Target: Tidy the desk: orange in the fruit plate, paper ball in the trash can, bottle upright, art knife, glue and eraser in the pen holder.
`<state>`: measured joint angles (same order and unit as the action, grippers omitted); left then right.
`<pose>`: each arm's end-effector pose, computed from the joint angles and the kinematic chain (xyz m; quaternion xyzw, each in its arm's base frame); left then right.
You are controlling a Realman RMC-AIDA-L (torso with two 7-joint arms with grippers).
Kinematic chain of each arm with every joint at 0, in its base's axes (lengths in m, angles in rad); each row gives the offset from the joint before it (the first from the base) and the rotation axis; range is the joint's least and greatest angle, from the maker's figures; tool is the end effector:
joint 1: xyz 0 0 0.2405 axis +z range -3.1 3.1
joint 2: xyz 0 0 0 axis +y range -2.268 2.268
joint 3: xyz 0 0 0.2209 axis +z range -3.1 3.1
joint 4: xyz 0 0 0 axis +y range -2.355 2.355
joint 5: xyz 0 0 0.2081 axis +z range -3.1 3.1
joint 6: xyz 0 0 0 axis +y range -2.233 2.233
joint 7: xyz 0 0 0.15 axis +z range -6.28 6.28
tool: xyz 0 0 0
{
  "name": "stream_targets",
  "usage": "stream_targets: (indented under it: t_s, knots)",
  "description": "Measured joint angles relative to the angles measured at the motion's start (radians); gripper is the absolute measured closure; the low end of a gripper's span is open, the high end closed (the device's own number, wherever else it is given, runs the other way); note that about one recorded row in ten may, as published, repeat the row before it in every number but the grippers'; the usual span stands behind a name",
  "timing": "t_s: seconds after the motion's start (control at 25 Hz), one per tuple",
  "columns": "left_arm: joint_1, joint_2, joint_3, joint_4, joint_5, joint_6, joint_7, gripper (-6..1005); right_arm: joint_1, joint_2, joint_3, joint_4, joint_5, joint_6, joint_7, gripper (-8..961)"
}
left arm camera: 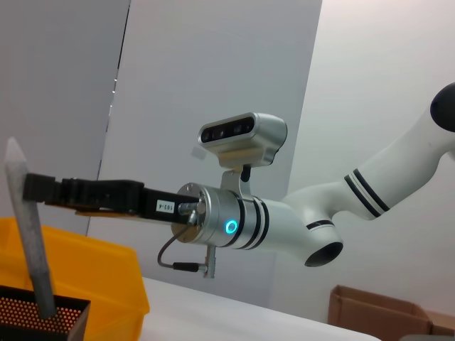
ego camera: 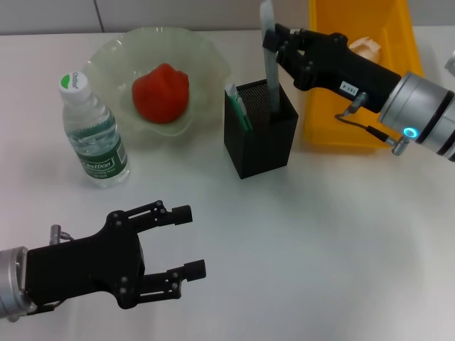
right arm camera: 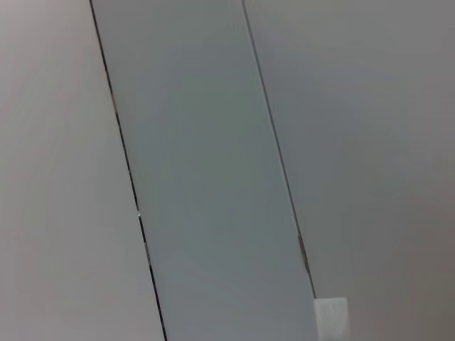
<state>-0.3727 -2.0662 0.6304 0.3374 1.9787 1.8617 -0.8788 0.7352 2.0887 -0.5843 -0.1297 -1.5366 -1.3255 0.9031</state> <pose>-0.2510 0.2131 -0.0153 -0.9154 -0.1293 -0.3758 0.0633 0.1851 0.3581 -0.0318 -0.8529 0.2003 0.4069 0.2586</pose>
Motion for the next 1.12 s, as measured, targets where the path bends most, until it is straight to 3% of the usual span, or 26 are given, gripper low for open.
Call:
stream_targets:
  t_s: [1.12]
  knots:
    - [0.012,0.003,0.001,0.001,-0.011,0.006,0.0,216,-0.005,0.002,-0.005,0.024,-0.002,0.001,-0.068,827]
